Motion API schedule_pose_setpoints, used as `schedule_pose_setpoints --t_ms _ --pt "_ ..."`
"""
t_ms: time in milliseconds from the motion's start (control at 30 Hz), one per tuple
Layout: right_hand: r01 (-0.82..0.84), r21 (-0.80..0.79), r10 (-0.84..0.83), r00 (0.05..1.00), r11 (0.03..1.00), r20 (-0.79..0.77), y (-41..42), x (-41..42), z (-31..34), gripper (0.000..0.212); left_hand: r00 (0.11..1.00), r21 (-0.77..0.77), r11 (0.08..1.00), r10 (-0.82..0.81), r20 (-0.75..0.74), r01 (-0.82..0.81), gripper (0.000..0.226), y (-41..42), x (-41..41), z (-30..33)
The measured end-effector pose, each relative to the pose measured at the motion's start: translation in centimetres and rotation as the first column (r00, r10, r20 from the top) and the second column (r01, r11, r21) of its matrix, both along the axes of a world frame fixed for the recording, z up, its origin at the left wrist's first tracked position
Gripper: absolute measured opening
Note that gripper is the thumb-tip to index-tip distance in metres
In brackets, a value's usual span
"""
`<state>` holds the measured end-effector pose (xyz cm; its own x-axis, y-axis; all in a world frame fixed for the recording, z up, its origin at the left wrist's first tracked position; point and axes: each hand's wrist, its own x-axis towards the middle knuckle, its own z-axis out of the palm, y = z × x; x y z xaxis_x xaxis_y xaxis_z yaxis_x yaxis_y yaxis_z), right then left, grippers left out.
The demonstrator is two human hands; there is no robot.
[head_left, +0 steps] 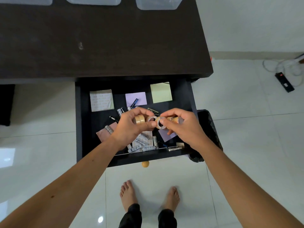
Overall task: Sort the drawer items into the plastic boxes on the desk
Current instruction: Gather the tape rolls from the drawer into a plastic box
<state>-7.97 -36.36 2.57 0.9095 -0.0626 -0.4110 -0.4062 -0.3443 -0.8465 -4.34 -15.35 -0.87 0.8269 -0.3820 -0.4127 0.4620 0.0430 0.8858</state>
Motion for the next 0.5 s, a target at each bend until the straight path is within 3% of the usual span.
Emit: schedule_pose_setpoints --t_ms 333,500 --pt "0.055 0.096 -0.051 0.998 0.994 -0.041 1.2 0.6 -0.4 0.015 0.998 0.021 0.998 -0.062 0.017 0.062 0.041 0.5 0.5 -0.1" --pt "0.038 0.057 -0.037 0.999 0.998 -0.014 1.0 0.8 -0.2 0.013 0.999 0.046 0.998 -0.036 0.015 0.035 0.033 1.2 0.7 -0.8"
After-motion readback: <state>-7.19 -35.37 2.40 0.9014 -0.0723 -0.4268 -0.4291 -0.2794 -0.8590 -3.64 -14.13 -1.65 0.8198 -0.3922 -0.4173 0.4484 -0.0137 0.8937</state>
